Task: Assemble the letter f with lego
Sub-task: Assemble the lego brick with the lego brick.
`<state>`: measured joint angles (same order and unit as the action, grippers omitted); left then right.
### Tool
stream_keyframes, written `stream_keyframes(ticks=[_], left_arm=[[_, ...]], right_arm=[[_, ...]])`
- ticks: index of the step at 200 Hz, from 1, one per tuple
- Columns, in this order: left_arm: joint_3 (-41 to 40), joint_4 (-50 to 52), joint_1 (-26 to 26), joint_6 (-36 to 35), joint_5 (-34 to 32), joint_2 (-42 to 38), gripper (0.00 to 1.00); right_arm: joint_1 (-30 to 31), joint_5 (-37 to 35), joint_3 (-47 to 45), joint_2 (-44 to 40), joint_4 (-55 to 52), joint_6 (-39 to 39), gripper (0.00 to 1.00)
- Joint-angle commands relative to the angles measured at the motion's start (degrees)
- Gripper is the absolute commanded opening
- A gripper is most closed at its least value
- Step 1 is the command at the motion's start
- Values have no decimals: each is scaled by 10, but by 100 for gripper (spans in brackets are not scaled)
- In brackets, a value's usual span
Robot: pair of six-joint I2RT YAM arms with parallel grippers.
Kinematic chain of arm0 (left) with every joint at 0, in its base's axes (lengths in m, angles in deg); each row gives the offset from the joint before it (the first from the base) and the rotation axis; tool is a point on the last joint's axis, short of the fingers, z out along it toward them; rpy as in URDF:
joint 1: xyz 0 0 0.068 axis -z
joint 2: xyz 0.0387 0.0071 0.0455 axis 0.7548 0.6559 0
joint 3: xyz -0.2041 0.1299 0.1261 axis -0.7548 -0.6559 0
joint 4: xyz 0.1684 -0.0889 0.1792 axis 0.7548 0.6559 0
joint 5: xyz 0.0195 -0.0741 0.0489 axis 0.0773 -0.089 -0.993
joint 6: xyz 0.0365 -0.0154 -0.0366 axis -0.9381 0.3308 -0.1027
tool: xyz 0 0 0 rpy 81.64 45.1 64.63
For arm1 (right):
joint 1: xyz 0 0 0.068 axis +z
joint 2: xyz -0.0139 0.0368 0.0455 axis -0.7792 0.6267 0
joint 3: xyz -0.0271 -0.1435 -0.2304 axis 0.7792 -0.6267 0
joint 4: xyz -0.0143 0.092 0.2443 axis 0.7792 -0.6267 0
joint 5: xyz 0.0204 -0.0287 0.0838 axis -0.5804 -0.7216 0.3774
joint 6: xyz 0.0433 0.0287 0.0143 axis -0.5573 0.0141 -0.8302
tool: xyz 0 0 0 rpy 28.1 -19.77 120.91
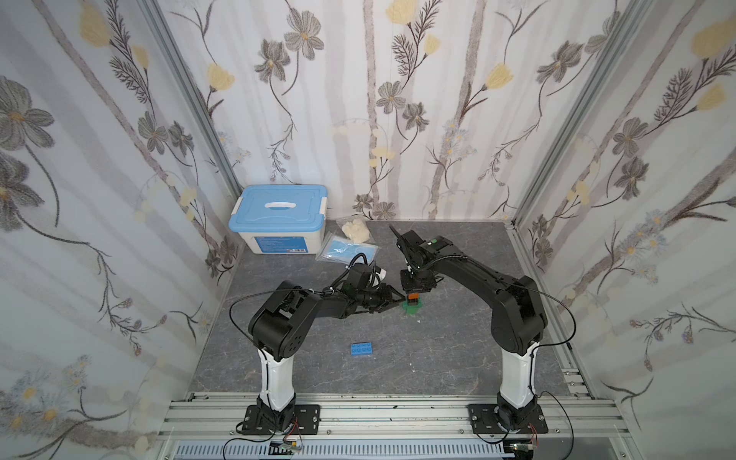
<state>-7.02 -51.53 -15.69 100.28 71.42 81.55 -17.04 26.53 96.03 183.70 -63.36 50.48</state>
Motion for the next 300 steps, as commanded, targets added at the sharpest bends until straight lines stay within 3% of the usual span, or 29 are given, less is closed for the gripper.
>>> stream_keyframes(ticks=[1,300], left_arm=[[-3,-18,1,3,3,2,43],[-19,-48,6,31,-15,3,42]], right_arm=[[0,4,-4,4,-6,-1,36],[11,-14,-80,-49,44,-69,36]])
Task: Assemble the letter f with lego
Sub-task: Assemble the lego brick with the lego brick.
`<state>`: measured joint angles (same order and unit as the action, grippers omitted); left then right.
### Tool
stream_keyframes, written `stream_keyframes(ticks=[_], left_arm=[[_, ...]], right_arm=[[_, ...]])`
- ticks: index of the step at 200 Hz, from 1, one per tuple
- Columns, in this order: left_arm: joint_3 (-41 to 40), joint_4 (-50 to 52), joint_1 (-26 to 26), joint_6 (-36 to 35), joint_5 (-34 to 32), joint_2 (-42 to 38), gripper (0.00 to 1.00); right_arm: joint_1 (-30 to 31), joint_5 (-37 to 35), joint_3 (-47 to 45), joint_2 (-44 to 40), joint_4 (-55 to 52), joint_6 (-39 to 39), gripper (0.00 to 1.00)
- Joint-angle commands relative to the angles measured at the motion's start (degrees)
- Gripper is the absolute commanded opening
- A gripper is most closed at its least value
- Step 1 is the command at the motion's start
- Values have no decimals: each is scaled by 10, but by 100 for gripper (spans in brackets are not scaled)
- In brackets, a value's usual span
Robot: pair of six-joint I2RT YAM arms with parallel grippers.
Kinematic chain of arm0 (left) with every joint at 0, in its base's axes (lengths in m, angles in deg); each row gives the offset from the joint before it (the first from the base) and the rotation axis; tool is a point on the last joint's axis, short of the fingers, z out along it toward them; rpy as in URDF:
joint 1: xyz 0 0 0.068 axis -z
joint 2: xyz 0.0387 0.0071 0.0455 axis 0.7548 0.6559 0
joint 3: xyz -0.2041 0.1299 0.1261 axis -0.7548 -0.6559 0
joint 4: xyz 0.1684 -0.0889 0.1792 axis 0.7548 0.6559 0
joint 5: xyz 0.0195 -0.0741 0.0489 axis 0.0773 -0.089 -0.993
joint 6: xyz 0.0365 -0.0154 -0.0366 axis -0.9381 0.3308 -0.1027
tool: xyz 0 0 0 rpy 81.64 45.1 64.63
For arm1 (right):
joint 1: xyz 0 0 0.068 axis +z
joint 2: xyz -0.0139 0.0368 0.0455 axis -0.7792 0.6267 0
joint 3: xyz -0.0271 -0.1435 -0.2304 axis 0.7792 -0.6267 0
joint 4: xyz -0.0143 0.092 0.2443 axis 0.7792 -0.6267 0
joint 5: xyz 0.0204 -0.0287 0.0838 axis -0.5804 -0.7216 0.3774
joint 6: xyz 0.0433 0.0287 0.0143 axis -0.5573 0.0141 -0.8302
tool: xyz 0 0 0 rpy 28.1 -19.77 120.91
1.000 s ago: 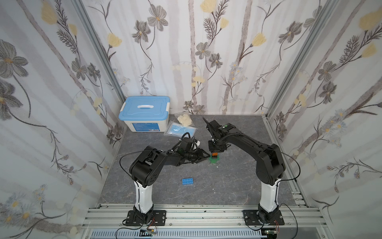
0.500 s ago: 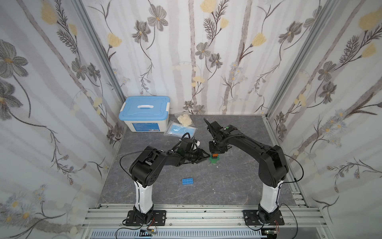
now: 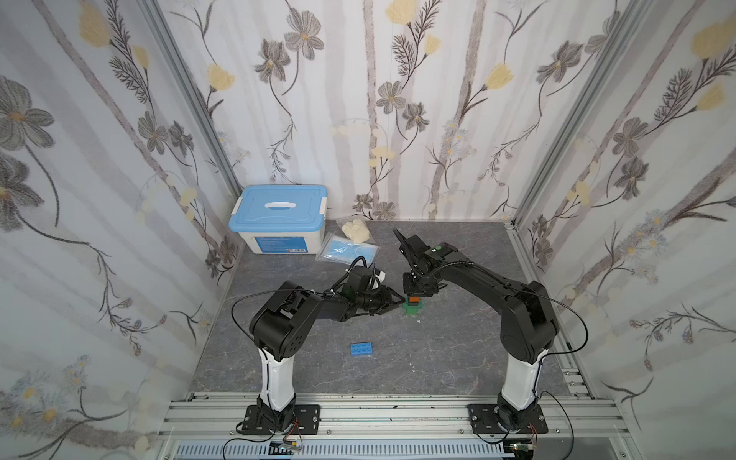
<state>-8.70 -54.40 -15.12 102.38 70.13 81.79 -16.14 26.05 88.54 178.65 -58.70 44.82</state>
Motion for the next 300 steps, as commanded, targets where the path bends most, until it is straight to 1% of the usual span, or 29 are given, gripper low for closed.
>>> stream_keyframes(ticks=[1,175,300], left_arm=[[-2,-20,0,10,-3,1,42],[-6,-20,7,16,-18,1,41],[-10,-20,10,21,-31,6,41]], right_arm=[[2,-9,-5,2,-2,-12,36],[14,-38,-41,-15,18,-24,36],[23,-58,-44,-32,19,-25,36]])
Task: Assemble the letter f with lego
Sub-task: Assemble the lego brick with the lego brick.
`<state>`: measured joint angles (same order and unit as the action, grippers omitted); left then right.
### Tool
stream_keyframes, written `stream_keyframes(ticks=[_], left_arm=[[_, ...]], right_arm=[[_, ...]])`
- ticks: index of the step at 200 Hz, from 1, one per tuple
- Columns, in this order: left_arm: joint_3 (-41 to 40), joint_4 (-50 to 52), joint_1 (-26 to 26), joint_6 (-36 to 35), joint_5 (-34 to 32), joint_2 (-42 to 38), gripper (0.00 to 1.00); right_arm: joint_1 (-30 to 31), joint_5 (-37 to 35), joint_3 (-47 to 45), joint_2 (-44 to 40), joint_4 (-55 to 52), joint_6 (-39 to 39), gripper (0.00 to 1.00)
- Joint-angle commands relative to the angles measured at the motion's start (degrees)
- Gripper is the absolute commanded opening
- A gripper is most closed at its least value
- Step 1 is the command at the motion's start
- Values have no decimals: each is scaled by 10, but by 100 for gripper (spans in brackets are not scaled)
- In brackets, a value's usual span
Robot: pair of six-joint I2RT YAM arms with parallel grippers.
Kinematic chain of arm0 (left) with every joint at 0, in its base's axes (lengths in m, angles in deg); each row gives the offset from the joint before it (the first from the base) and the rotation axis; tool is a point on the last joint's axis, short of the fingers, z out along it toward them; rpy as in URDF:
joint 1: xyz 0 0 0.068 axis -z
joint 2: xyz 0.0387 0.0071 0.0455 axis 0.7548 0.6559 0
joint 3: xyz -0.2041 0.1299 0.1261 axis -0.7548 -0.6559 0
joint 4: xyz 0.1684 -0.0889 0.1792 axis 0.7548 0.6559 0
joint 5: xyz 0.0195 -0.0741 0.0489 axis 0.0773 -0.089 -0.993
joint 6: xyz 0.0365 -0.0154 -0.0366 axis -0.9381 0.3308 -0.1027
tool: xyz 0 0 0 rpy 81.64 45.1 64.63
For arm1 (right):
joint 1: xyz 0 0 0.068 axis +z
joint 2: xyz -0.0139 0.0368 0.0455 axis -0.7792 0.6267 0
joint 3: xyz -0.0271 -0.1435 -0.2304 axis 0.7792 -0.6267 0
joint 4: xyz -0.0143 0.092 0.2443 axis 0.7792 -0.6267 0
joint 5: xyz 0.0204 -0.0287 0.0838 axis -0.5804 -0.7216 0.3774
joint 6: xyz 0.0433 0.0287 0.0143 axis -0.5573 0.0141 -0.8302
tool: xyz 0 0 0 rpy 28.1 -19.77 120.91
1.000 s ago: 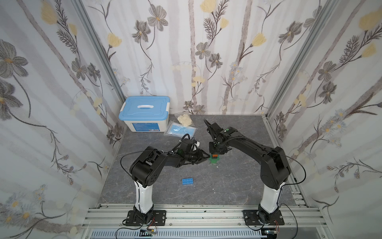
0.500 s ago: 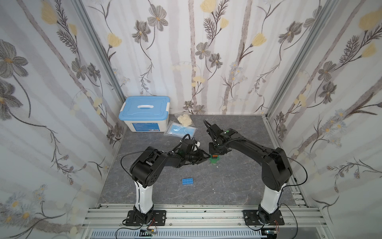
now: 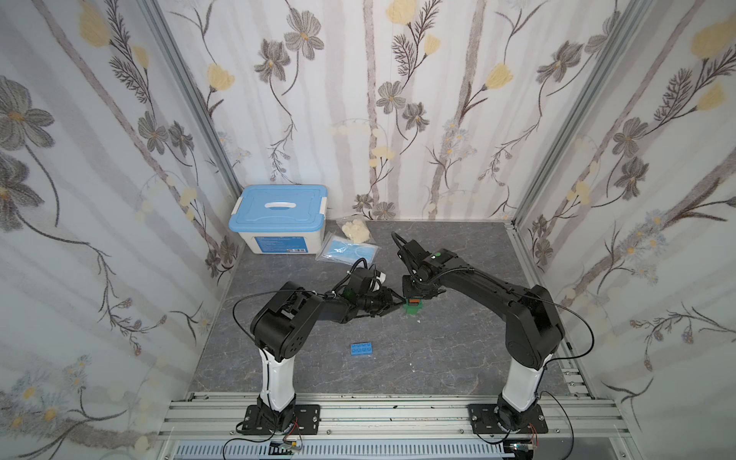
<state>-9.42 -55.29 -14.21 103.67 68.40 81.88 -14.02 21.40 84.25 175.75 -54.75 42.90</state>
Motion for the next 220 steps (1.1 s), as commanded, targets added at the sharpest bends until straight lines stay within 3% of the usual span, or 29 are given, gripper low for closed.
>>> stream_keyframes(ticks=[1,220], left_arm=[[-3,-12,1,8,-14,5,41],[-10,-24,4,27,-23,12,40]], right_arm=[[2,-12,-1,-3,-20,-6,36],[8,-30,-2,-13,-4,-24,37]])
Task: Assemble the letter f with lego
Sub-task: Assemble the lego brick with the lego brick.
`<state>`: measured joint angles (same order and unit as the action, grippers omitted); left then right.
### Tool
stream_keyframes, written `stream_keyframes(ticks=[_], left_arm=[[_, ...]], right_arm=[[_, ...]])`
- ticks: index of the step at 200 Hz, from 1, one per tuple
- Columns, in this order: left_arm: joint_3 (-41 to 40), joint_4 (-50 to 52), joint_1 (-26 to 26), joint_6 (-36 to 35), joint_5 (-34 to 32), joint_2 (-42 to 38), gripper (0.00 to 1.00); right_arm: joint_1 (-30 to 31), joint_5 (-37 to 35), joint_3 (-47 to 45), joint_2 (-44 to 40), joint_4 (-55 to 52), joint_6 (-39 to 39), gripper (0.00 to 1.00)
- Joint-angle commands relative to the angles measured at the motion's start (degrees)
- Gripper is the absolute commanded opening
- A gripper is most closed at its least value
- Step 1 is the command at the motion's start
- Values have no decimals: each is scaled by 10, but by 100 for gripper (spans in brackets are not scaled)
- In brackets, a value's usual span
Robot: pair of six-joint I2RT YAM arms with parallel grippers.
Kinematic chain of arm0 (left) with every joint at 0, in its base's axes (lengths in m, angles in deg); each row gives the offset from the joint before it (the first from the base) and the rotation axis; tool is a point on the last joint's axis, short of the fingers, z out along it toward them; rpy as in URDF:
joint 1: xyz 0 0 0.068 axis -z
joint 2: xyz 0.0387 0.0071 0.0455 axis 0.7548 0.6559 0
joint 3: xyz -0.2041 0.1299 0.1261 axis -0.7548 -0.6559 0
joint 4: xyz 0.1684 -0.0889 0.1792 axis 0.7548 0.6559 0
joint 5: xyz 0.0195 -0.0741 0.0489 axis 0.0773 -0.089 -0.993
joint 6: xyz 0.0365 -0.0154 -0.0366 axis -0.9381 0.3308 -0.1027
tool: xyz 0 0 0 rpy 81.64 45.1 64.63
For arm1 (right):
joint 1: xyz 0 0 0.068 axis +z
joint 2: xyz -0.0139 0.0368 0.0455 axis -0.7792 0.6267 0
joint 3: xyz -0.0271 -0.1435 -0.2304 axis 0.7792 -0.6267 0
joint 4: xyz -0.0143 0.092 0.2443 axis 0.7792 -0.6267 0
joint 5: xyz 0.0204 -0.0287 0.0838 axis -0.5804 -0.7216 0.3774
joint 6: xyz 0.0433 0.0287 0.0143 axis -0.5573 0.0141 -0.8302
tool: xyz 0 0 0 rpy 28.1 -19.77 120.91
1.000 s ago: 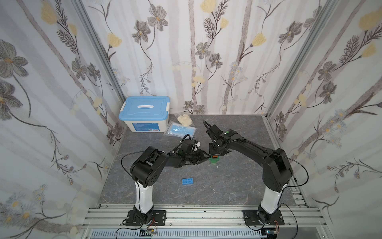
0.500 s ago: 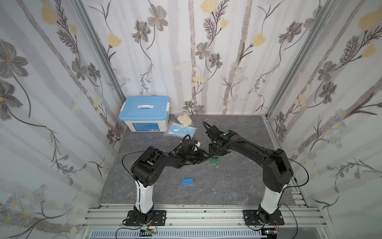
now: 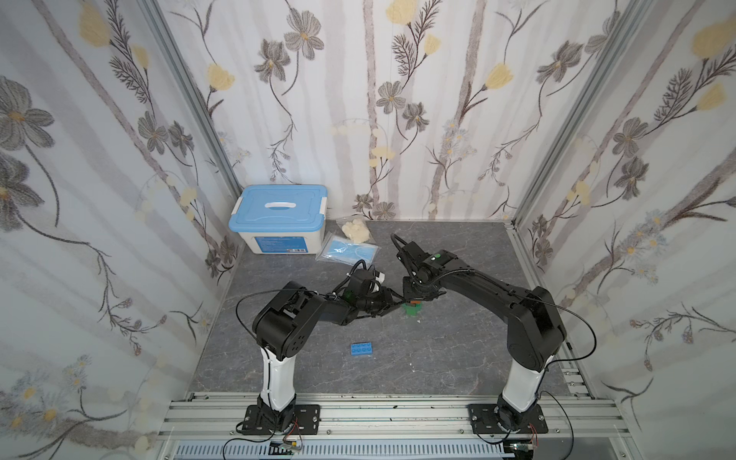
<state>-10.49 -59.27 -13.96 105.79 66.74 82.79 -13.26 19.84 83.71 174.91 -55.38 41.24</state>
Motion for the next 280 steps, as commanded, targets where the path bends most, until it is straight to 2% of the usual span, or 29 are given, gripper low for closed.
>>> stream_keyframes(ticks=[1,96,280], left_arm=[[1,16,2,6,-7,3,41],[10,31,9,1,-10,-13,41],[13,35,18,8,-15,-21,41]], right_arm=[[0,-15,3,-4,2,-7,37],[0,-14,23,-2,-8,-5,38],[1,-6,-15,-7,25,-4,38]])
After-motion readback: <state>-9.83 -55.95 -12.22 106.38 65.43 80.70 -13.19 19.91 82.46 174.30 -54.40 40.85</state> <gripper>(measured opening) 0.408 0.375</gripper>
